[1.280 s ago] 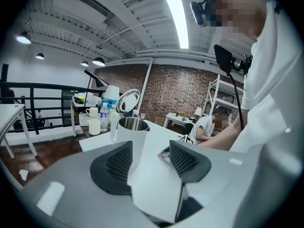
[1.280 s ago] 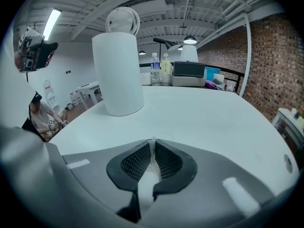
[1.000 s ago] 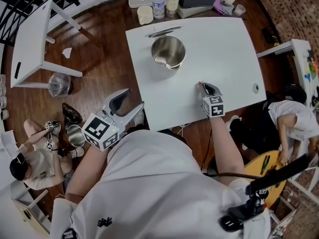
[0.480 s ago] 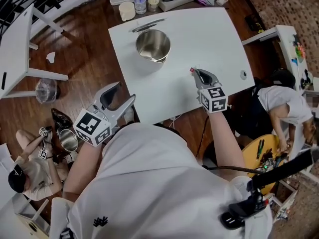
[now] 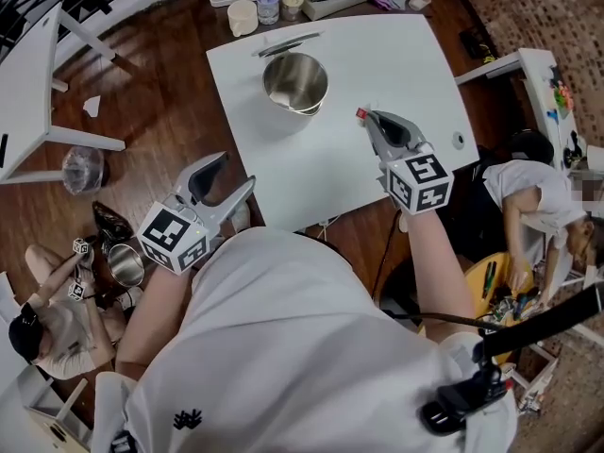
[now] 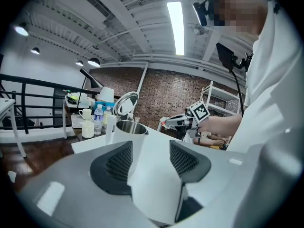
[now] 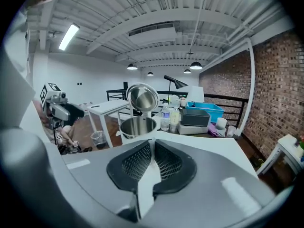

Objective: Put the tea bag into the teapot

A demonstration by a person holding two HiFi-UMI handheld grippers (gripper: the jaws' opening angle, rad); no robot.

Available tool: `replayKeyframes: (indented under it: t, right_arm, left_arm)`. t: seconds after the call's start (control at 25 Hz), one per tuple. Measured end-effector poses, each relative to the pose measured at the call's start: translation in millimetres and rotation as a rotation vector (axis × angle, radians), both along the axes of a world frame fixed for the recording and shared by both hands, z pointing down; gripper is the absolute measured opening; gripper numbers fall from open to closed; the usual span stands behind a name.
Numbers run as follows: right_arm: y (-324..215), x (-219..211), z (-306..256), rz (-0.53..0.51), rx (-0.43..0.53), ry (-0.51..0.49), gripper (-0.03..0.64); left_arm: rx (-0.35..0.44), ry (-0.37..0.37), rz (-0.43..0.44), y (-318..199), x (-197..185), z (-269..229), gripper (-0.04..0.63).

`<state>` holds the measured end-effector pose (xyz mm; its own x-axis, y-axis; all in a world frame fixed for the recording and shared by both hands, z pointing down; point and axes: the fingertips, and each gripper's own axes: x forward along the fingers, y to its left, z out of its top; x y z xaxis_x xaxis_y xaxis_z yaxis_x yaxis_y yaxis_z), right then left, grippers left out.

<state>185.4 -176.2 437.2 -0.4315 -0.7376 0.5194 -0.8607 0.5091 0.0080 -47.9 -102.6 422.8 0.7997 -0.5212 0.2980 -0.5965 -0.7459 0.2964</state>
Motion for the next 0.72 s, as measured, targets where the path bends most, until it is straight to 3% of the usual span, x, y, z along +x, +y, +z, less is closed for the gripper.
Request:
replayKeyframes:
  t: [0.72]
  right_arm:
    - [-51, -107, -16, -0.154, 0.017, -0.004, 0.015]
  left_arm:
    - [-0.009, 0.018, -0.058, 11, -45, 2, 0.227]
